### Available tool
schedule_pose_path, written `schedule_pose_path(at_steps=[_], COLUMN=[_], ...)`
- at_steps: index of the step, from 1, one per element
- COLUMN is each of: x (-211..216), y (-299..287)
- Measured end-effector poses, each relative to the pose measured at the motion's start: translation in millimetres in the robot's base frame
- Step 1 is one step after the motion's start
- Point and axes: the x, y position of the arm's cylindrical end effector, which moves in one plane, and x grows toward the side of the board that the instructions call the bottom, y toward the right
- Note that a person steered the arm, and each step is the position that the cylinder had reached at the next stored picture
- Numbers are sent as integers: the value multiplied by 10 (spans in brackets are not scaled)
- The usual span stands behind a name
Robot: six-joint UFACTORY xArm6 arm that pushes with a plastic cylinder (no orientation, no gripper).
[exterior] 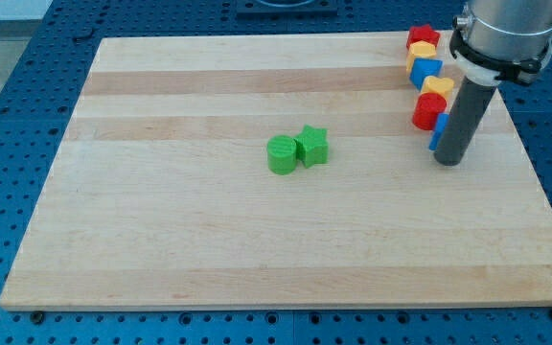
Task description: Separate green circle and green star
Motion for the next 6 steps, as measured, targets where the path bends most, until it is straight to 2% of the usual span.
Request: schedule_pose_path(at_steps=[1,2,3,4,6], x=[166,381,415,398,61], y=[-38,-320,-725,-1222,-1902])
